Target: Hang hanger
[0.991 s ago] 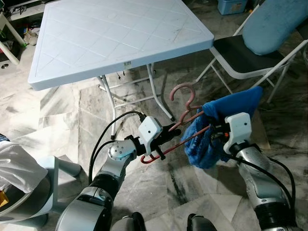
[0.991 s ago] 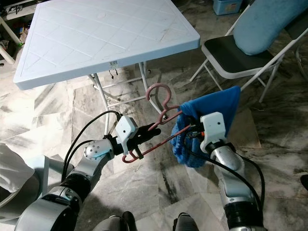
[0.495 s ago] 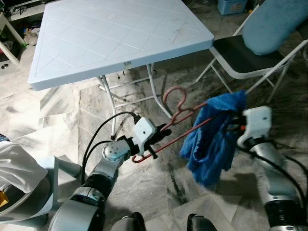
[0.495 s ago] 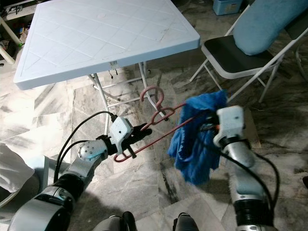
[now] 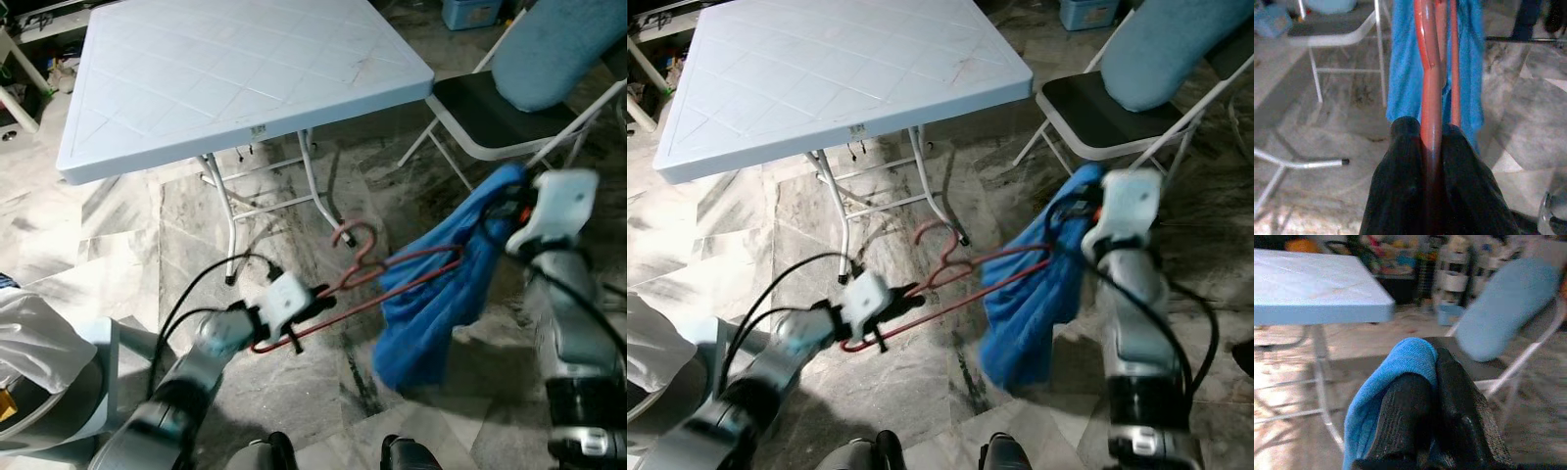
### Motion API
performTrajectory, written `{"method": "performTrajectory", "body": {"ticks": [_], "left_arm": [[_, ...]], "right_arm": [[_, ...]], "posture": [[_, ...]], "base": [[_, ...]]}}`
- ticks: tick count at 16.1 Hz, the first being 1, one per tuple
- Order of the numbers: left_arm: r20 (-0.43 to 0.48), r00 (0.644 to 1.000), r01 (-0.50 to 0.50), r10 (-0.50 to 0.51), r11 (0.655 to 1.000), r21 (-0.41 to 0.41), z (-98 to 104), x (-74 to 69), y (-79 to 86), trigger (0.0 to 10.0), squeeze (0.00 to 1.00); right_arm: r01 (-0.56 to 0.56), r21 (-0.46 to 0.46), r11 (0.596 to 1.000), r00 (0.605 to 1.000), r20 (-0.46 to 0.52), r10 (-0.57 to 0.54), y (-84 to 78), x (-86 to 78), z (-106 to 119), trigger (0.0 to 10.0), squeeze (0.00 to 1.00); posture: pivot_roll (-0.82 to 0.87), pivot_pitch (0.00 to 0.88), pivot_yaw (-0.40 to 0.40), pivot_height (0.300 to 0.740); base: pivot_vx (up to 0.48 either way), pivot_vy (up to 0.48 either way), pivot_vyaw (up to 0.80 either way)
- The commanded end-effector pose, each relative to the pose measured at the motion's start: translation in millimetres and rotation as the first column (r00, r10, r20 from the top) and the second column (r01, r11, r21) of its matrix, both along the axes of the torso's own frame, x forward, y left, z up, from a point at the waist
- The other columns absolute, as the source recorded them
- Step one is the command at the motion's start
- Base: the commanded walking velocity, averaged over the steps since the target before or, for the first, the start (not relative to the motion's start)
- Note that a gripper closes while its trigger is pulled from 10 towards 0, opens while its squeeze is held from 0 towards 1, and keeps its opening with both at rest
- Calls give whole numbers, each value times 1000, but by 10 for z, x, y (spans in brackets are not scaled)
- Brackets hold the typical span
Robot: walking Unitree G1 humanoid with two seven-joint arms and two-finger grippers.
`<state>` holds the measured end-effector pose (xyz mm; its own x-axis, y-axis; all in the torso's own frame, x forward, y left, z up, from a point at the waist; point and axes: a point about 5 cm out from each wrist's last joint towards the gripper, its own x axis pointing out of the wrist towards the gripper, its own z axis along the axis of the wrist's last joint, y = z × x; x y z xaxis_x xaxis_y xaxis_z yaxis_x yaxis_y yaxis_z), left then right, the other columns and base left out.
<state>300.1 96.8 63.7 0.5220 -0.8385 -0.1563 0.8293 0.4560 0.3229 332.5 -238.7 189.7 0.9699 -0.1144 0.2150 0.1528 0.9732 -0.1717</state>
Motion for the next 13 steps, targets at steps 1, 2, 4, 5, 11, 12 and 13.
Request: {"method": "performTrajectory", "body": {"ticks": [1, 2, 4, 5, 11, 12, 13], "left_arm": [[47, 999, 25, -24, 999, -27, 27, -79, 64, 0, 0], [79, 997, 21, -18, 999, -42, 32, -135, 100, 0, 0], [140, 987, -70, 78, 996, -64, 53, -149, 187, 0, 0], [154, 983, -86, 95, 994, -64, 59, -150, 205, 0, 0], [91, 882, -444, 463, 879, -172, -13, -94, 437, 0, 0], [11, 839, -529, 544, 821, -215, -46, -50, 394, 0, 0], [-9, 820, -557, 572, 794, -245, -33, -38, 359, 1647, 0]], "right_arm": [[78, 5, 997, 996, -54, -77, -84, 10, -101, 0, 0], [121, 10, 993, 989, -85, -119, -141, 12, -166, 0, 0], [203, -28, 979, 968, -142, -205, -279, -12, -288, 0, 0], [214, -32, 976, 965, -147, -217, -303, -18, -299, 0, 0], [238, 57, 970, 955, -194, -223, -356, -89, -505, 0, 0], [143, 117, 983, 977, -174, -122, -185, -148, -570, 0, 0], [86, 134, 987, 984, -164, -63, -70, -205, -620, 0, 0]], "posture": [[-190, 185, 108, 740], [-176, 186, 102, 740], [-158, 187, 92, 740], [-152, 188, 89, 740], [-151, 185, 82, 740], [-155, 182, 78, 740], [-156, 178, 76, 740]], "base": [[0, 0, 0], [0, 0, 0], [0, 0, 0], [0, 0, 0], [0, 0, 0], [0, 0, 0], [0, 0, 0]]}}
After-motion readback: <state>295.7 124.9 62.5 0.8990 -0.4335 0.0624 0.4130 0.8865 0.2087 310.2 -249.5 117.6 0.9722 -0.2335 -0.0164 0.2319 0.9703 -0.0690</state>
